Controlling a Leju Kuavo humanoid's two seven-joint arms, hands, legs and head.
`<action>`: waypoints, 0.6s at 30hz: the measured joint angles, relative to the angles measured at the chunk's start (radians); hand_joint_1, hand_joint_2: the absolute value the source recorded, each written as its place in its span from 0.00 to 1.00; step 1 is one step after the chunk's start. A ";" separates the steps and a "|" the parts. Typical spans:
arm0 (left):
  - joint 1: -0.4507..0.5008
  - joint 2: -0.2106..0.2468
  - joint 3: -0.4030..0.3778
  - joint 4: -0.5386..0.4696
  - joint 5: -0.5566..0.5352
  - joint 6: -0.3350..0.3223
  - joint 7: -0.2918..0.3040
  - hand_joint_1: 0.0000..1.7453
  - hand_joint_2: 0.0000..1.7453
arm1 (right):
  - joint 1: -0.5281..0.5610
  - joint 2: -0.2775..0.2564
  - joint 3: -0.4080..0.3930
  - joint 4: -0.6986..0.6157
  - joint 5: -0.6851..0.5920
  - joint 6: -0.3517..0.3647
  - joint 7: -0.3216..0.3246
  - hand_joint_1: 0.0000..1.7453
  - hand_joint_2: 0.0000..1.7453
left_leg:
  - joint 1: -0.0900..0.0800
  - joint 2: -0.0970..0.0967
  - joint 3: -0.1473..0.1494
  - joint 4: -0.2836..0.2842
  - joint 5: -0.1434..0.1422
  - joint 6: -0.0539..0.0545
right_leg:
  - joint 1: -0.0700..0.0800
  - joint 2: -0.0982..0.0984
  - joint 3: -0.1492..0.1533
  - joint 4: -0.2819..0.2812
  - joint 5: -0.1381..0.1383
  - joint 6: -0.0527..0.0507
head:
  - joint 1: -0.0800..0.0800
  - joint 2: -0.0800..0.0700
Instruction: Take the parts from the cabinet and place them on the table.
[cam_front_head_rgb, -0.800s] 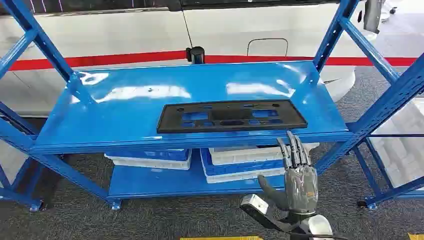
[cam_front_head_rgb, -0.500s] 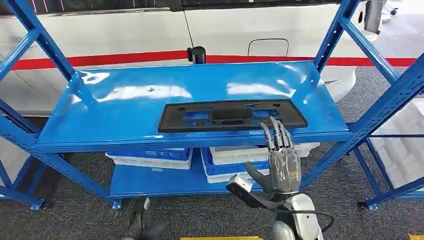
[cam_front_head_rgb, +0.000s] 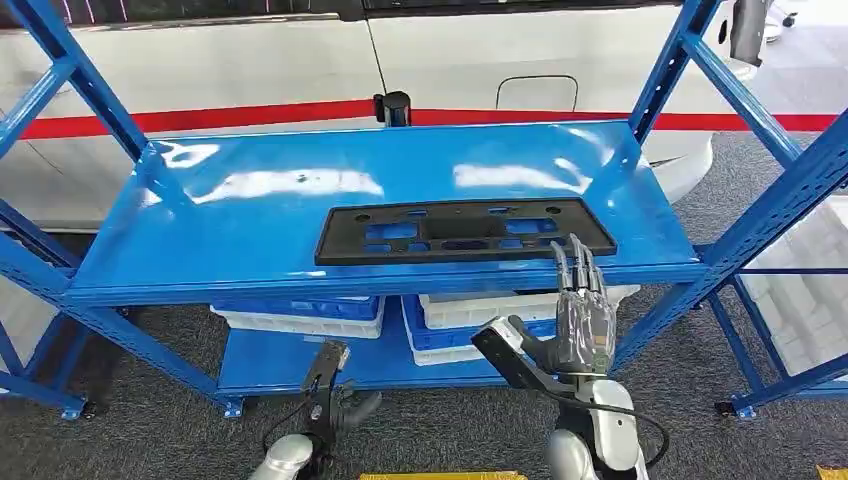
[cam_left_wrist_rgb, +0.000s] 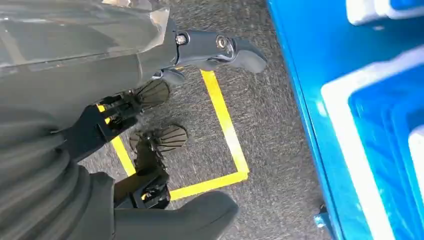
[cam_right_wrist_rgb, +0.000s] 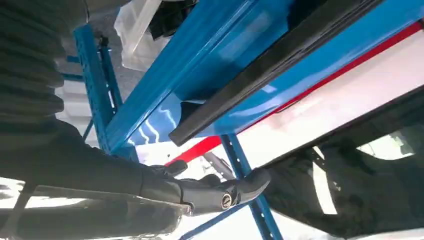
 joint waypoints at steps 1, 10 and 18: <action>-0.002 0.000 -0.017 -0.003 0.000 0.002 0.004 0.00 1.00 | -0.001 0.000 -0.001 0.004 0.004 -0.001 0.008 0.00 1.00 | 0.000 0.000 0.000 0.000 0.000 0.000 | 0.000 0.000 0.000 0.000 0.000 0.000 | 0.000 0.000; -0.016 0.000 -0.104 -0.003 -0.006 0.018 0.013 0.00 1.00 | -0.010 0.004 -0.015 0.021 0.022 -0.017 0.042 0.00 1.00 | 0.000 0.000 0.000 0.000 0.000 0.000 | 0.000 0.000 0.000 0.000 0.000 0.000 | 0.000 0.000; -0.023 0.000 -0.149 -0.003 -0.023 0.020 0.022 0.00 1.00 | -0.009 0.003 -0.018 0.021 0.033 -0.028 0.053 0.00 1.00 | 0.000 0.000 0.000 0.000 0.000 0.000 | 0.000 0.000 0.000 0.000 0.000 0.000 | 0.000 0.000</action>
